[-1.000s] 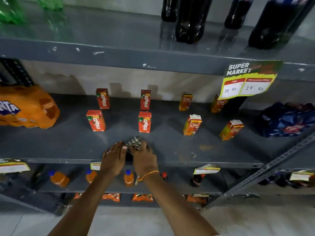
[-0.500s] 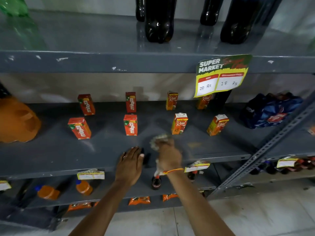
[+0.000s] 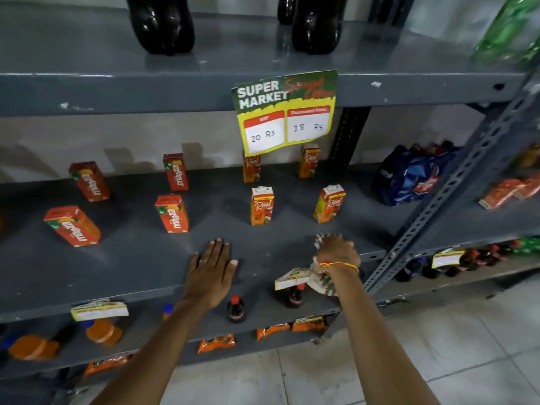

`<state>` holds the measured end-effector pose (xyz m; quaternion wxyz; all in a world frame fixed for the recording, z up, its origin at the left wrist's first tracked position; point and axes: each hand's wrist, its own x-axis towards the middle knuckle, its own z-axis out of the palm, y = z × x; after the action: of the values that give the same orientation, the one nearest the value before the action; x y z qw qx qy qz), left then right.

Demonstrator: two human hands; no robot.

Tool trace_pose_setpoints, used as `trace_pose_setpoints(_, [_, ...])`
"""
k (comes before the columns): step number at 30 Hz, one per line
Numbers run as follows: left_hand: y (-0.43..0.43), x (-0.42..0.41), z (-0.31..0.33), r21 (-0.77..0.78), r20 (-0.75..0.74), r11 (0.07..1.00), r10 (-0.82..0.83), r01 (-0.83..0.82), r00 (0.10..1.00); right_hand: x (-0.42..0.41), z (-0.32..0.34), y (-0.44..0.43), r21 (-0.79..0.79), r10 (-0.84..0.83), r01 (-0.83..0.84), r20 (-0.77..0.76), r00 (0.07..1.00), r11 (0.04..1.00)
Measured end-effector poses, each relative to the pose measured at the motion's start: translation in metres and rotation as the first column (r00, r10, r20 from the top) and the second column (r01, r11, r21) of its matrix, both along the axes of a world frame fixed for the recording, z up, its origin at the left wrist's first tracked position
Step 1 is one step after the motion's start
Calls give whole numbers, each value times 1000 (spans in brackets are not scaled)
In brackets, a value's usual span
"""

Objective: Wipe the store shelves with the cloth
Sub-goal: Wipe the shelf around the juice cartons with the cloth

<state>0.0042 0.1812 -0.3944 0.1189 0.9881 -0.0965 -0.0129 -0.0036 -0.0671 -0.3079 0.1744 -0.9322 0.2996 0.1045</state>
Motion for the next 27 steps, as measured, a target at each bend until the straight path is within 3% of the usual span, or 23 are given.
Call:
trace_pose_setpoints(3, [-7, 3, -1, 4, 19, 1000, 6, -6, 1000, 4, 0, 9, -47, 115, -112, 63, 991, 993])
trace_pose_setpoints(6, [-21, 5, 0, -63, 15, 996, 58, -57, 998, 12, -15, 42, -8, 483, -484, 57, 874, 875])
trace_pose_setpoints(7, [-27, 5, 1, -94, 20, 993, 69, -66, 997, 13, -19, 48, -7, 539, -540, 62, 840, 842])
trace_pose_setpoints(10, [-45, 2, 5, -143, 37, 989, 28, -23, 999, 16, -21, 31, -31, 462, -461, 66, 884, 887])
trace_pose_setpoints(14, [-66, 1, 6, -204, 41, 976, -70, 76, 997, 1, -22, -21, -41, 184, -183, 51, 982, 982])
trace_pose_setpoints(18, [-83, 3, 4, -204, 34, 970, -125, 129, 992, -15, -20, -53, 8, -74, 74, 113, 991, 997])
trace_pose_setpoints(20, [-89, 6, 4, -211, 42, 967, -136, 142, 990, -14, -16, -45, -12, 65, -64, 150, 987, 998])
trace_pose_setpoints(23, [-92, 12, 3, -209, 59, 965, -148, 157, 987, -7, -25, -22, -42, 407, -405, 155, 900, 913])
trace_pose_setpoints(25, [-88, 14, 1, -198, 65, 963, -174, 183, 983, 0, -30, -23, -75, 403, -397, 127, 906, 915])
trace_pose_setpoints(27, [-82, 12, -1, -177, 71, 959, -211, 221, 975, 1, -31, -38, -95, 252, -243, 95, 963, 965])
